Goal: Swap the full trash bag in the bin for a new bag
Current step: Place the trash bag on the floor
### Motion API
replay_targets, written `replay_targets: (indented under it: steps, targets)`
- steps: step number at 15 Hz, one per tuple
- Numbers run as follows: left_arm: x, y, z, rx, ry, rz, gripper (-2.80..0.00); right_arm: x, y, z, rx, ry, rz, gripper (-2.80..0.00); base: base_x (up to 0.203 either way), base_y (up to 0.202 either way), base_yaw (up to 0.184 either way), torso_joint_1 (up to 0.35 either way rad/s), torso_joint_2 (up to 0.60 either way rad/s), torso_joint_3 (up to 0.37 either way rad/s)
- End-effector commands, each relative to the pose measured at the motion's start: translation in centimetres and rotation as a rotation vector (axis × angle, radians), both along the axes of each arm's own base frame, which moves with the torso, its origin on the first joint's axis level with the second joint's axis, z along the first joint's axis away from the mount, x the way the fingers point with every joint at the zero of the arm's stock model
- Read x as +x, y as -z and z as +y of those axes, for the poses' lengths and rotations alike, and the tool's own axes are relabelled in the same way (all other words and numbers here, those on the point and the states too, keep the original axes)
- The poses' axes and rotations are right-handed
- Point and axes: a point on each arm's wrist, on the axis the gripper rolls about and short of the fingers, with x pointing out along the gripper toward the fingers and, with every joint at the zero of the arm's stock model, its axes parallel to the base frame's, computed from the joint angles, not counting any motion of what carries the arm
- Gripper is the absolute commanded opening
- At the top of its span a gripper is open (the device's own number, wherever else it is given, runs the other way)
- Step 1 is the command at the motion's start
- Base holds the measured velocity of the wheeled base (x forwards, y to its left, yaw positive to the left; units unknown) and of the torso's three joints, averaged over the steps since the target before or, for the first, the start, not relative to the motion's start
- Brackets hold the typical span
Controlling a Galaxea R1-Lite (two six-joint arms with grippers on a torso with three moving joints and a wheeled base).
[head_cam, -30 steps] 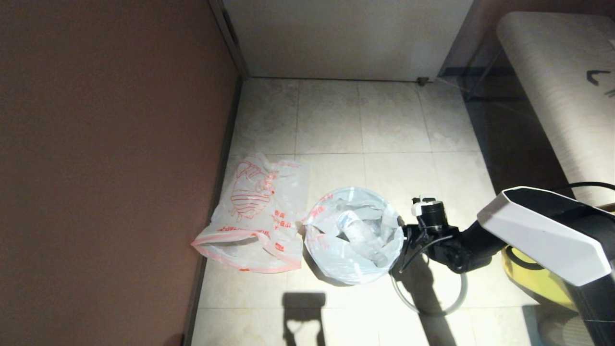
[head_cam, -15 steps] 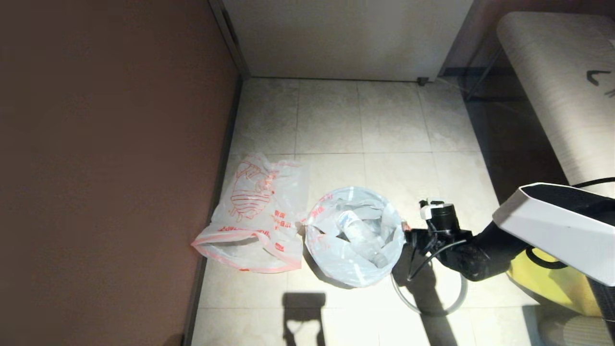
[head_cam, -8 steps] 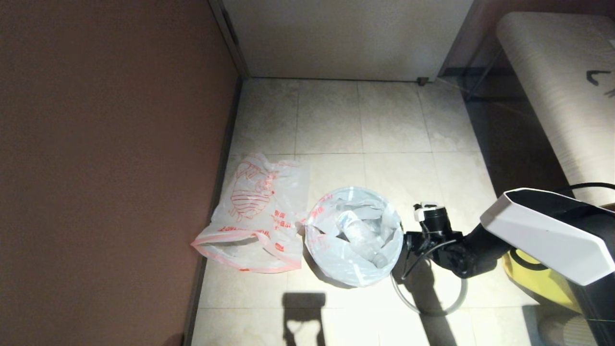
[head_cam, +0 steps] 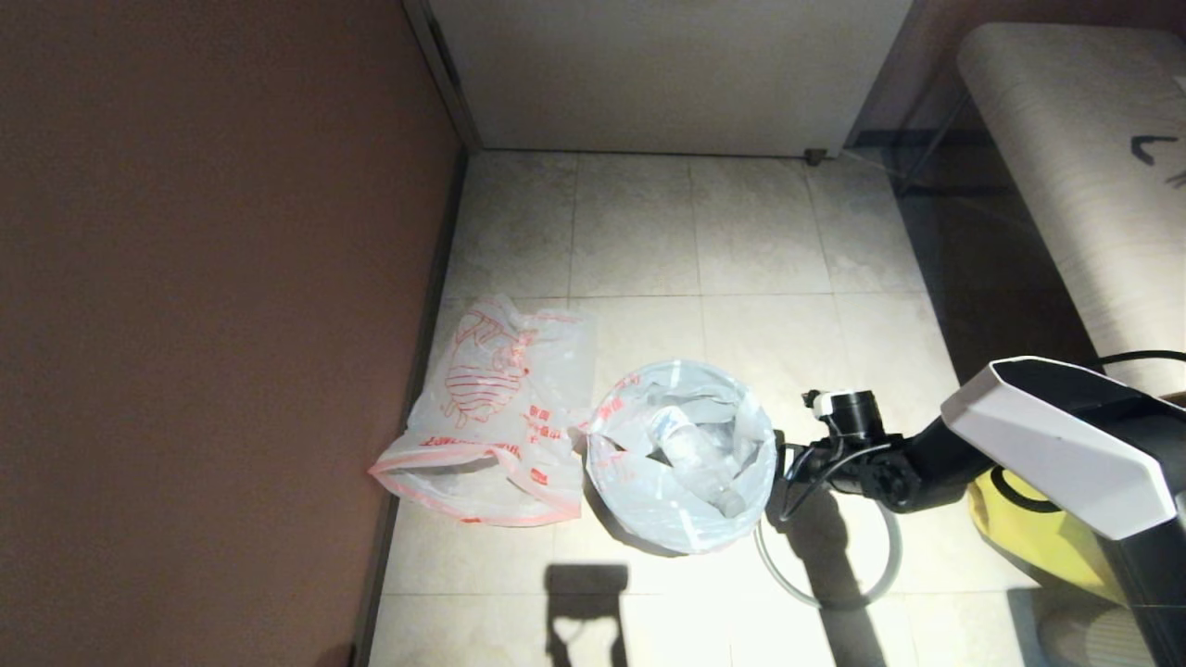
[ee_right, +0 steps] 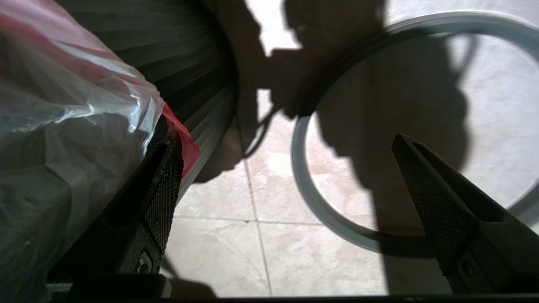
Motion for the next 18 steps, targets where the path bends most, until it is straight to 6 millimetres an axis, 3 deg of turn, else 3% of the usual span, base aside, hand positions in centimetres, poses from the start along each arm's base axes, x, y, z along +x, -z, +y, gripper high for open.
replay_targets:
  steps: [1,6,14,18]
  targets:
    - [0.0,0.0,0.0,0.000,-0.001,0.000,-2.80,0.6,0.4,-0.7,0.037,-0.031,0.008,0.00,0.000,0.000,0.000,0.000,0.00,0.000]
    - [0.0,0.0,0.0,0.000,0.000,-0.002,-2.80,1.4,0.7,-0.3,-0.043,-0.106,0.014,0.00,0.000,0.000,0.000,0.000,0.00,0.000]
    - [0.0,0.0,0.0,0.000,-0.001,-0.001,-2.80,1.1,-1.2,-1.2,0.133,-0.164,0.090,0.00,0.000,0.000,0.000,0.000,0.00,0.000]
    - [0.0,0.0,0.0,0.000,0.000,-0.001,-2.80,0.8,-0.7,-0.9,0.104,-0.194,0.120,0.00,0.000,0.000,0.000,0.000,0.00,0.000]
